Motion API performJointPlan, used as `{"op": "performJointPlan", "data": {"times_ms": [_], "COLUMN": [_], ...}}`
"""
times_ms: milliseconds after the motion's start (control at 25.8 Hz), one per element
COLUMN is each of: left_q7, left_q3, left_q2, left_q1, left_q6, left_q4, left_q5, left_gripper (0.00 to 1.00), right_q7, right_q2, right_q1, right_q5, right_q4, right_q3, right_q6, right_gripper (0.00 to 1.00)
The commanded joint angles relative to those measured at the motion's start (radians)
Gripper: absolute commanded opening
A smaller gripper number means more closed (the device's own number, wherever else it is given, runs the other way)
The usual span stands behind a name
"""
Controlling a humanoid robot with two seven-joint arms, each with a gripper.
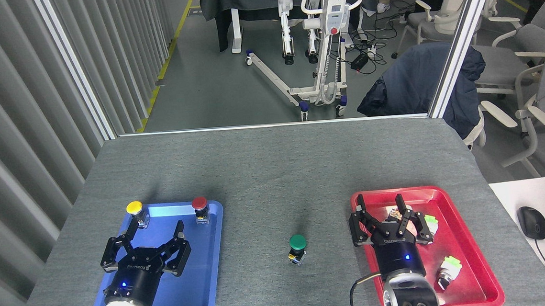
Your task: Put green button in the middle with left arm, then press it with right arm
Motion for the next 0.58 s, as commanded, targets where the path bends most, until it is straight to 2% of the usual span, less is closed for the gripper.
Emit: {"op": "performJointPlan", "data": {"times_ms": [0, 39, 155, 233, 388, 543], "left_q7": [0.0, 0.0, 0.0, 0.002, 0.002, 0.014], "left_q3": [0.0, 0.0, 0.0, -0.002, -0.003, -0.003], "left_q2": [0.003, 0.003, 0.0, 0.0, 0.0, 0.002], "left_q1": [-0.005, -0.005, -0.007, -0.007, -0.008, -0.004], "left_q6": [-0.002, -0.002, -0.005, -0.005, -0.005, -0.011], "left_q4": [0.001, 0.004, 0.004, 0.004, 0.004, 0.001], "left_q5": [0.0, 0.0, 0.0, 0.0, 0.0, 0.001], "left_gripper": [0.98, 0.98, 0.98, 0.98, 0.98, 0.98], "right_q7": [0.009, 0.009, 0.012, 0.032, 0.107, 0.113], "right_q2": [0.038, 0.059, 0.065, 0.064, 0.056, 0.055], "right_q1": [0.119, 0.14, 0.159, 0.153, 0.1, 0.076], "right_q5": [0.102, 0.122, 0.13, 0.129, 0.124, 0.122], "right_q4": [-0.113, -0.125, -0.13, -0.128, -0.122, -0.116], "right_q3": [-0.103, -0.118, -0.167, -0.192, -0.192, -0.192], "right_q6": [-0.02, -0.039, -0.111, -0.148, -0.135, -0.132], "right_gripper": [1.0, 1.0, 1.0, 1.0, 1.0, 1.0]}}
